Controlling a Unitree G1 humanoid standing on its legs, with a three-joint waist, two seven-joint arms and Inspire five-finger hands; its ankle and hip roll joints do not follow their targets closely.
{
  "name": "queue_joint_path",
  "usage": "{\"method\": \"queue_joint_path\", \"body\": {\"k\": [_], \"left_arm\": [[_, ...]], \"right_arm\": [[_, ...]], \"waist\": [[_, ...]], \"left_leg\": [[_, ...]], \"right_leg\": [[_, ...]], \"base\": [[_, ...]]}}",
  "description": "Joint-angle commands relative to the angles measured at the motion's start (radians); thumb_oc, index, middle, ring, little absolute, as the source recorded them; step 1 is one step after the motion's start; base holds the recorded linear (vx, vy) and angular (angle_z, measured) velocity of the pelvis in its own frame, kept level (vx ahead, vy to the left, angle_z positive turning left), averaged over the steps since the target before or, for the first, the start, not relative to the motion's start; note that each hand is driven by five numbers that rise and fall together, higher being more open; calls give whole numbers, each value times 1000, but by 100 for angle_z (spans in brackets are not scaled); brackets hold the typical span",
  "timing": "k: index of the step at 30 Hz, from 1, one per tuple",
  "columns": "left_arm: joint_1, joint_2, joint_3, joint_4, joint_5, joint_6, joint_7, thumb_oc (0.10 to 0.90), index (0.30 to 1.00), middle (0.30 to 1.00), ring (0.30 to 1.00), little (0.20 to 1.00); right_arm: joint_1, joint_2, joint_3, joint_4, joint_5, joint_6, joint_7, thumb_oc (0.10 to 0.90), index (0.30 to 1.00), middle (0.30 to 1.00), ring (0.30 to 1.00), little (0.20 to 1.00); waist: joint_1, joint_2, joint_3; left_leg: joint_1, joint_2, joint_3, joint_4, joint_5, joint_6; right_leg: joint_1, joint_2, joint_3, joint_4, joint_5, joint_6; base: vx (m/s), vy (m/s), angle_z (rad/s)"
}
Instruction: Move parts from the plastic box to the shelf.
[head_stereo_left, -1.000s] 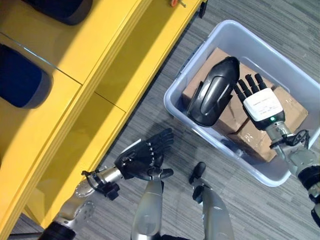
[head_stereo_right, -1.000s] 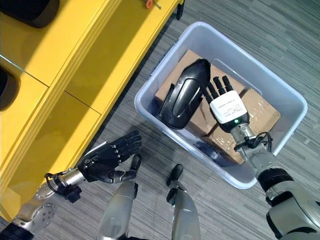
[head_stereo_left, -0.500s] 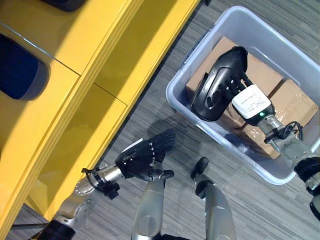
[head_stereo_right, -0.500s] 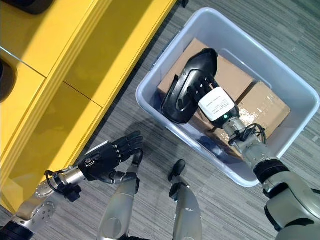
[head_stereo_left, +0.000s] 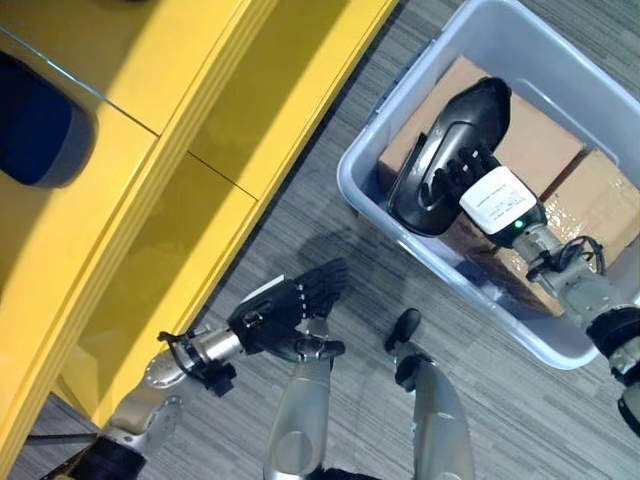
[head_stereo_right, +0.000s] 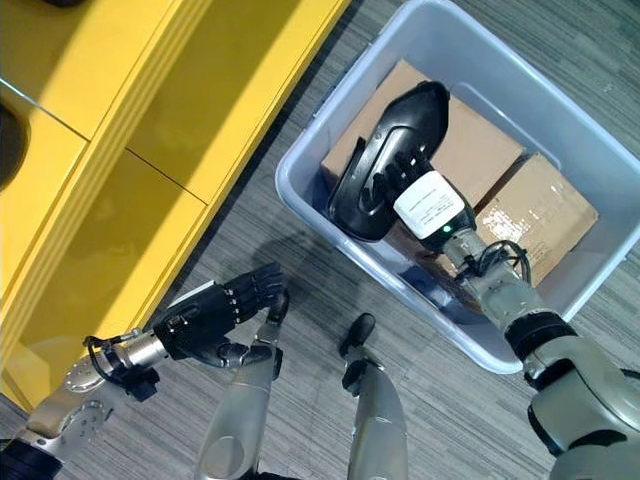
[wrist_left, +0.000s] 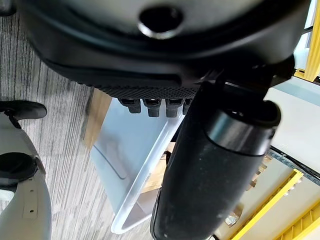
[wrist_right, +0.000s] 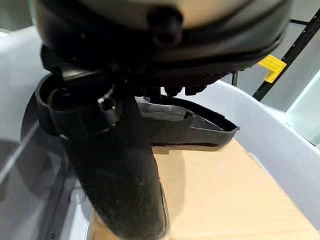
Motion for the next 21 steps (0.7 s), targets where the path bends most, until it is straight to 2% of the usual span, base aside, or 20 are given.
{"method": "queue_joint_path", "body": {"k": [1, 3, 4, 5, 6, 7, 8, 10, 11, 18, 21], "left_arm": [[29, 19, 2, -103, -32, -75, -74, 900, 1000, 1000, 1000, 1000], [28, 23, 6, -107, -41, -61, -80, 900, 1000, 1000, 1000, 1000], [27, 20, 7, -105, -42, -53, -80, 900, 1000, 1000, 1000, 1000], [39, 20, 7, -109, -43, -45, -79, 900, 1000, 1000, 1000, 1000], [43, 26, 11, -109, -48, -44, -79, 900, 1000, 1000, 1000, 1000], [43, 24, 9, -108, -40, -38, -83, 900, 1000, 1000, 1000, 1000], [45, 24, 9, -112, -37, -29, -84, 900, 1000, 1000, 1000, 1000], [48, 19, 11, -120, -54, 1, -89, 900, 1000, 1000, 1000, 1000], [45, 14, 12, -124, -44, 9, -86, 900, 1000, 1000, 1000, 1000], [48, 15, 16, -138, -18, 19, -82, 900, 1000, 1000, 1000, 1000], [56, -3, 22, -143, -13, 55, -68, 900, 1000, 1000, 1000, 1000]], "right_arm": [[-100, -74, 21, 41, 3, 51, 13, 900, 1000, 1000, 1000, 1000], [-119, -78, 43, 39, 43, 36, 85, 900, 1000, 1000, 1000, 1000], [-137, -73, 59, 46, 61, 33, 185, 900, 1000, 1000, 1000, 1000], [-127, -73, 75, 58, 61, 29, 209, 900, 1000, 1000, 1000, 1000], [-138, -68, 91, 85, 117, 5, 254, 900, 1000, 1000, 1000, 1000], [-162, -59, 110, 114, 156, 5, 334, 771, 819, 819, 819, 819], [-186, -46, 118, 151, 210, -7, 415, 408, 311, 311, 311, 311], [-199, -45, 131, 187, 290, -13, 504, 400, 300, 300, 300, 300], [-196, -40, 125, 212, 297, -8, 515, 400, 300, 300, 300, 300], [-203, -31, 119, 256, 328, 6, 526, 400, 300, 300, 300, 300], [-207, -34, 81, 304, 369, -45, 499, 400, 300, 300, 300, 300]], "waist": [[3, 70, -24], [8, 71, -24], [10, 72, -24], [8, 67, -24], [11, 68, -24], [17, 73, -24], [24, 78, -24], [30, 80, -24], [34, 81, -24], [43, 84, -24], [45, 91, -24]], "left_leg": [[2, -19, 28, -92, 25, 52], [-3, -20, 26, -92, 26, 53], [-8, -19, 26, -90, 27, 51], [12, -27, 26, -87, 5, 49], [5, -27, 25, -82, 5, 50], [-7, -28, 23, -77, 7, 53], [-20, -30, 20, -69, 6, 55], [-36, -32, 15, -63, 7, 58], [-45, -35, 11, -59, 8, 60], [-66, -41, 3, -44, 8, 63], [-97, -42, 0, -31, 8, 69]], "right_leg": [[46, 69, 10, 192, -225, 23], [42, 66, 6, 199, -229, 22], [36, 65, 4, 209, -232, 21], [51, 58, 14, 223, -259, 28], [43, 55, 13, 237, -264, 26], [28, 50, 10, 258, -270, 25], [11, 44, 7, 280, -275, 24], [-4, 42, 3, 298, -280, 22], [-13, 41, 2, 311, -284, 22], [-29, 39, 0, 331, -291, 17], [-59, 39, -5, 363, -299, 15]], "base": [[6, -49, 4], [9, -47, 6], [87, -59, 3], [93, -56, 3], [96, -58, 7], [17, -57, 3], [5, -69, 2], [-7, -63, 2], [-4, -35, 5], [-3, -30, 4], [-22, -68, 4]]}}
